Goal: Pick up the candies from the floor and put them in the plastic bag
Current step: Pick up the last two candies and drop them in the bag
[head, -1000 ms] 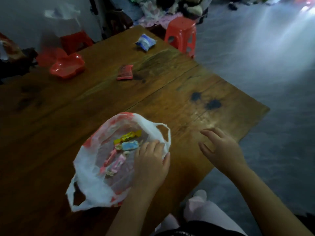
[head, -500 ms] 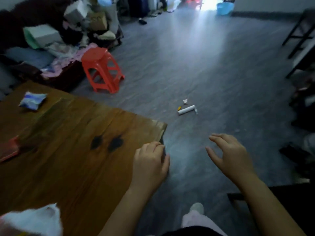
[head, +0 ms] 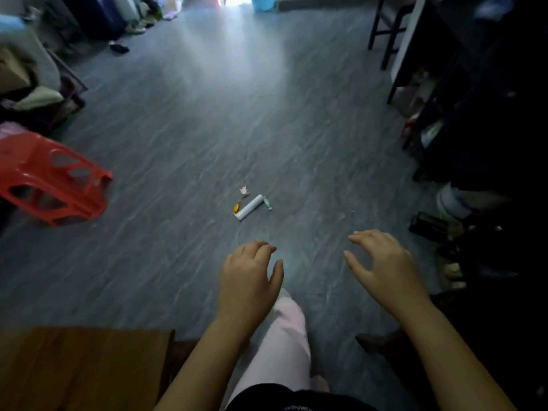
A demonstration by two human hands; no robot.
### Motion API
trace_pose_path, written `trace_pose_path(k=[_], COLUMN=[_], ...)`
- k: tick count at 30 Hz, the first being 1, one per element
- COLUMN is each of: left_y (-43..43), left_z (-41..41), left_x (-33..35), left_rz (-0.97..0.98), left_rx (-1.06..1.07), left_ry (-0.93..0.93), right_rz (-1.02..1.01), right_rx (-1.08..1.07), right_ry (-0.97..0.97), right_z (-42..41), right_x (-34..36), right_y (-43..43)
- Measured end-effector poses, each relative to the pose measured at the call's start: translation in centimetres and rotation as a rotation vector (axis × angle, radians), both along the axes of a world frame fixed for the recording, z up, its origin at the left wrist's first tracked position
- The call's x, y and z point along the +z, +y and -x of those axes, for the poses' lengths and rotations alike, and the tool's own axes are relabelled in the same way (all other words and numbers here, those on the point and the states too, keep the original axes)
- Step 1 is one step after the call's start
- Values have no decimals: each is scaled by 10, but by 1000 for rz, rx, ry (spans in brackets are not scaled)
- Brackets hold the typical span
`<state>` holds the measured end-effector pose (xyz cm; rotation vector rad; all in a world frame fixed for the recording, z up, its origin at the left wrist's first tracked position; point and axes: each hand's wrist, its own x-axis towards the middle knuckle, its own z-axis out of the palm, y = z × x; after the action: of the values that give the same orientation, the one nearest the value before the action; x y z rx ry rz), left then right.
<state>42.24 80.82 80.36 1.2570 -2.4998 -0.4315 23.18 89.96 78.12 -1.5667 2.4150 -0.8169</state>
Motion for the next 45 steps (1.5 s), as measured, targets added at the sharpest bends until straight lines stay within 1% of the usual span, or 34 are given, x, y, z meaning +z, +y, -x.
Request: trace_pose_path(k=[3, 8, 13, 17, 21, 26, 30, 32, 34, 36, 38, 41, 45], left_y=[-52, -162, -251, -293, -340, -414, -468, -489, -507, -527, -549, -585, -620], left_z=[30, 59, 64, 69, 80, 110, 120, 119, 115, 110, 102, 88, 68], left_x=[-11, -15, -16, -26, -42, -46, -62, -84, -113, -149, -193, -270, -383], left_rz=[-13, -33, -41, -87, -128, -62, -67, -92, -176, -272, -317, -336, -324], left_rx=[11, 102, 245, 365, 507, 734, 849, 895, 977, 1045, 1060, 1041, 1002], left_ry=[53, 129, 93, 59, 48, 74, 88, 87, 124, 153, 154, 147, 124], right_rz=[-41, -87, -79, -157, -197, -213, -232, -264, -310, -360, -377, -405, -495], right_rx=[10, 123, 246, 338, 463, 705, 849, 885, 907, 931, 948, 941, 898], right_ry=[25, 46, 43, -15, -21, 13, 47, 31, 13, 11, 9, 18, 21], right_z=[27, 59, 72, 85, 108, 134, 137, 133, 126, 118, 108, 94, 78], right_x=[-1, 15, 21, 3, -15, -27, -51, -75, -105, -141, -184, -263, -393], right_y=[-50, -176, -285, -347, -431, -553, -633, -665, -689, -709, -727, -752, -782])
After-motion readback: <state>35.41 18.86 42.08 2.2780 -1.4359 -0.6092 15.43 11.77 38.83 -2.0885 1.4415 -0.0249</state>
